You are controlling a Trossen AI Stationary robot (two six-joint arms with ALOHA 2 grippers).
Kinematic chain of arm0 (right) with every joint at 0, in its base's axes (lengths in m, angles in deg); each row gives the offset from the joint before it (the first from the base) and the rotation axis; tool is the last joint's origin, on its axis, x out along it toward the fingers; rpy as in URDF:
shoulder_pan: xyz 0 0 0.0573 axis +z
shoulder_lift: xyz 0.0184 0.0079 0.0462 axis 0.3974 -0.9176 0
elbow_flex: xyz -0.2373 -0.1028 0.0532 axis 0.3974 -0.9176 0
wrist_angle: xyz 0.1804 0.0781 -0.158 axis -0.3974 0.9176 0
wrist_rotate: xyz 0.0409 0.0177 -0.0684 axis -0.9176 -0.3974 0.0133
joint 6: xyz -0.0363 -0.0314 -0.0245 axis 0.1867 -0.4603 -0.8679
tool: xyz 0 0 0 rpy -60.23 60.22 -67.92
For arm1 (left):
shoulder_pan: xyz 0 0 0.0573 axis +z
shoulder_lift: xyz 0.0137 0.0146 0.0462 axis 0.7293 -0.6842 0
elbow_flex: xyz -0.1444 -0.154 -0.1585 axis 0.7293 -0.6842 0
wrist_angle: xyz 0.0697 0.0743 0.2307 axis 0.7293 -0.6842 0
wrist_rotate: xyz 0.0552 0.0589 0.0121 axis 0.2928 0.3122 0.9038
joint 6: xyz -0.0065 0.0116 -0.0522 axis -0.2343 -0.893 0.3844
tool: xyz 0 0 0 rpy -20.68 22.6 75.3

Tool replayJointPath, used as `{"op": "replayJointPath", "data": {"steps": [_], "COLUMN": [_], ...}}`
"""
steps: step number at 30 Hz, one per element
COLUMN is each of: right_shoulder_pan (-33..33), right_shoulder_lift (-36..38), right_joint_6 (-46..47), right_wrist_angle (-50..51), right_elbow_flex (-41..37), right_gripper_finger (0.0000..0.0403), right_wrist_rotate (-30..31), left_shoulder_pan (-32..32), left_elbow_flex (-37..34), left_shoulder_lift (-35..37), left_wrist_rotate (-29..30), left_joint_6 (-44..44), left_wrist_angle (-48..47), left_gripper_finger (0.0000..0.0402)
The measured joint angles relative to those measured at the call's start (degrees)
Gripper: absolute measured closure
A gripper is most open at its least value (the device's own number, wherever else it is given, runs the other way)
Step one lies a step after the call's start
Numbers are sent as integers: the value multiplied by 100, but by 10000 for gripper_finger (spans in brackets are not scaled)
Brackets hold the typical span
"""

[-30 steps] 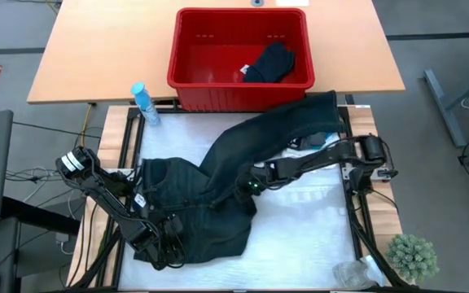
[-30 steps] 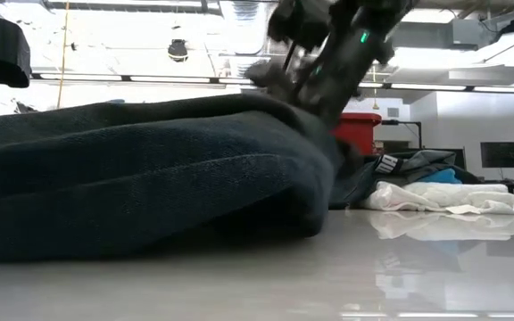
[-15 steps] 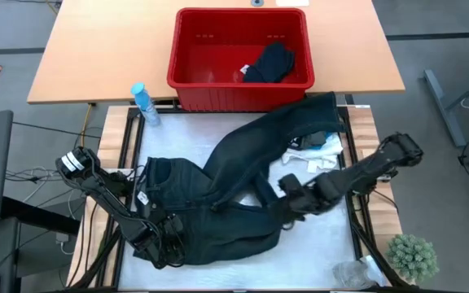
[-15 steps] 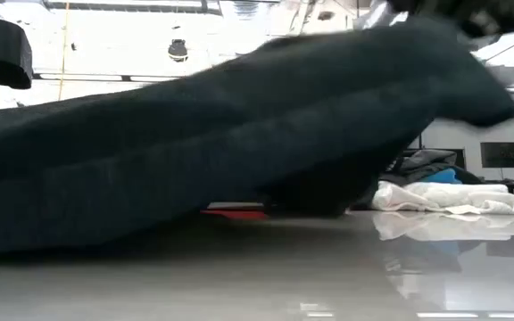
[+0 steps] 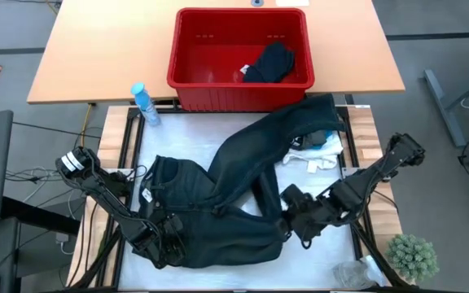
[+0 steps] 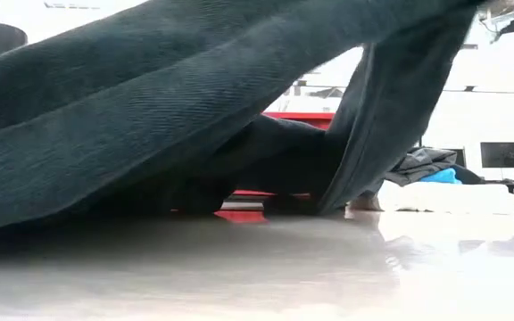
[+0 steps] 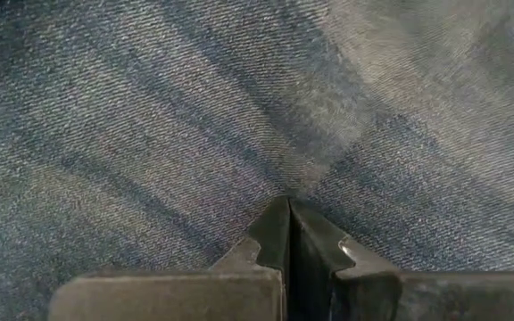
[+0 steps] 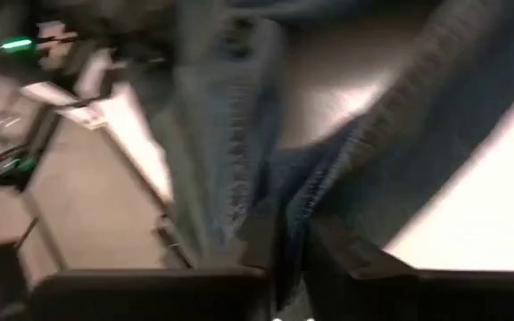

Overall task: Fold laundry
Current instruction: Fold the blue pants

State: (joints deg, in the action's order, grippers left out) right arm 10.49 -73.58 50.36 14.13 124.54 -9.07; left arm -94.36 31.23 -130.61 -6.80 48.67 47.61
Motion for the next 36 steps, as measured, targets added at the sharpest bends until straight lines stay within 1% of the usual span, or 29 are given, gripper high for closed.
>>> {"op": "replayJointPath", "data": {"steps": [3, 6, 8, 10, 12, 14, 17, 19, 22, 24, 27, 29, 31, 33, 36], "right_shoulder_pan": [-360, -775, -1020, -1221, -1290, -1279, -1102, -931, -644, -415, -132, -132, -246, -398, -660], "right_shoulder_lift": [-127, -406, -564, -689, -763, -778, -757, -653, -391, -292, -277, -277, -273, -292, -286], "right_joint_6": [-1095, -2228, -2662, -2796, -2917, -3035, -3209, -3271, -3169, -2954, -2028, -1265, -867, -778, -762], "right_wrist_angle": [-896, -1746, -1918, -1912, -1696, -1055, 120, 558, 1021, 1616, 2822, 3309, 3016, 2379, 1295], "right_elbow_flex": [4, 8, 8, 8, 10, 10, 6, -1, 1, 6, -126, -379, -716, -1104, -1751], "right_gripper_finger": [273, 214, 180, 158, 149, 147, 148, 148, 149, 149, 149, 149, 149, 149, 149], "right_wrist_rotate": [-278, -409, -509, -584, -587, -545, -225, -46, 57, 110, 208, 213, 215, 194, 6], "left_shoulder_pan": [-3, -2, -2, -2, 0, 0, 0, 0, -4, -13, -35, -35, -37, -37, -37], "left_elbow_flex": [0, 2, 2, 2, 4, 8, 9, 9, 9, 11, 11, 13, 13, 9, 9], "left_shoulder_lift": [2, 2, 7, 7, 9, 11, 11, 11, 11, 11, 11, 11, 11, 11, 39], "left_wrist_rotate": [-11, -48, -82, -137, -192, -214, -247, -308, -435, -534, -584, -590, -586, -593, -653], "left_joint_6": [53, 59, 68, 63, 50, 54, 61, 42, 84, 113, 230, 364, 426, 497, 610], "left_wrist_angle": [-3, -14, -17, -18, -25, -51, -80, -99, -178, -244, -333, -350, -347, -344, -353], "left_gripper_finger": [401, 401, 401, 402, 401, 401, 401, 402, 402, 402, 402, 402, 402, 402, 402]}}
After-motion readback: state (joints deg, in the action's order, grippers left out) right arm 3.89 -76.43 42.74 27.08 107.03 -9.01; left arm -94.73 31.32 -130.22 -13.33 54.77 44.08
